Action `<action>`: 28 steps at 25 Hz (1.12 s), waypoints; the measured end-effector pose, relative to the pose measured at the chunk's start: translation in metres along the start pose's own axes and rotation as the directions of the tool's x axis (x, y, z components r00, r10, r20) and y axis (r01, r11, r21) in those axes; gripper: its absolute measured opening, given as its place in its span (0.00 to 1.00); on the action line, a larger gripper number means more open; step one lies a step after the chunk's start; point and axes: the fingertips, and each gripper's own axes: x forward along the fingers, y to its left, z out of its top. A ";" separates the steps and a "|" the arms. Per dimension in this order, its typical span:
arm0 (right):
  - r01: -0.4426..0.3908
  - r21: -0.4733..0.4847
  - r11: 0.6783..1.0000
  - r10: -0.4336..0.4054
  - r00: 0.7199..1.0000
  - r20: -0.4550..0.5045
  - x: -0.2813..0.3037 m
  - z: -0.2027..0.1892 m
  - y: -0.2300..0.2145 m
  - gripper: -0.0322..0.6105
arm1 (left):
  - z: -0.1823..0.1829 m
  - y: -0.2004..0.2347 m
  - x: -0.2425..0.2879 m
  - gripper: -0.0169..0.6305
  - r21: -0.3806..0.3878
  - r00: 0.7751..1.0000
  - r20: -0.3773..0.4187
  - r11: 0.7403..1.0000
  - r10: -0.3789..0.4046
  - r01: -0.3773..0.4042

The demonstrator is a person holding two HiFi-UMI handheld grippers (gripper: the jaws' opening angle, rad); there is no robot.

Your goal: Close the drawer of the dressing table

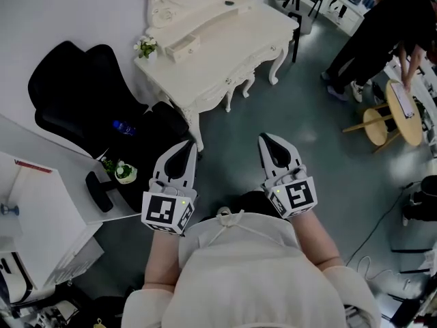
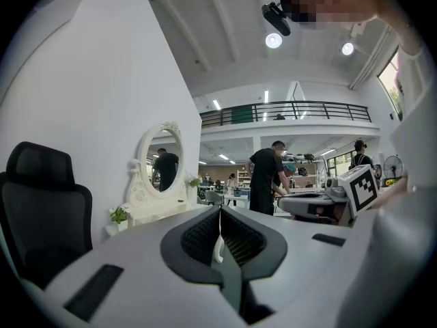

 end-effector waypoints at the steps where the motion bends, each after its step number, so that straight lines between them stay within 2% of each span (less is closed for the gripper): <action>1: 0.008 0.006 1.000 -0.008 1.000 -0.002 0.001 -0.001 -0.002 0.06 | -0.001 0.001 0.002 0.05 0.000 1.000 -0.004 1.000 0.000 0.000; 4: 0.020 0.013 1.000 -0.020 1.000 -0.013 0.007 -0.006 -0.009 0.06 | -0.009 0.004 0.008 0.06 0.000 1.000 -0.014 1.000 -0.008 0.008; 6: 0.019 0.016 1.000 -0.018 1.000 -0.022 0.013 -0.012 -0.012 0.06 | -0.012 0.011 0.013 0.06 -0.020 1.000 -0.010 1.000 0.019 -0.019; 7: 0.016 0.021 1.000 -0.015 1.000 -0.027 0.016 -0.015 -0.013 0.06 | -0.013 0.017 0.016 0.12 -0.039 0.999 -0.004 0.998 0.042 -0.042; 9: 0.003 0.025 1.000 -0.002 0.999 -0.036 0.025 -0.020 -0.017 0.06 | -0.015 0.026 0.025 0.51 -0.069 0.997 0.002 0.995 0.072 -0.071; 15: -0.064 0.023 0.998 0.065 0.997 -0.036 0.070 -0.030 -0.051 0.06 | -0.025 0.043 0.070 0.52 -0.024 0.989 -0.044 0.990 0.141 -0.142; 18: -0.115 0.034 0.993 0.116 0.993 -0.037 0.098 -0.036 -0.072 0.06 | -0.031 0.051 0.096 0.52 -0.027 0.980 -0.067 0.981 0.188 -0.190; 24: -0.244 0.045 0.969 0.246 0.968 -0.054 0.166 -0.042 -0.134 0.06 | -0.030 0.068 0.166 0.52 -0.029 0.947 -0.100 0.951 0.305 -0.309; 28: -0.324 0.063 0.944 0.328 0.942 -0.073 0.209 -0.049 -0.176 0.06 | -0.034 0.077 0.214 0.52 -0.058 0.921 -0.111 0.922 0.374 -0.382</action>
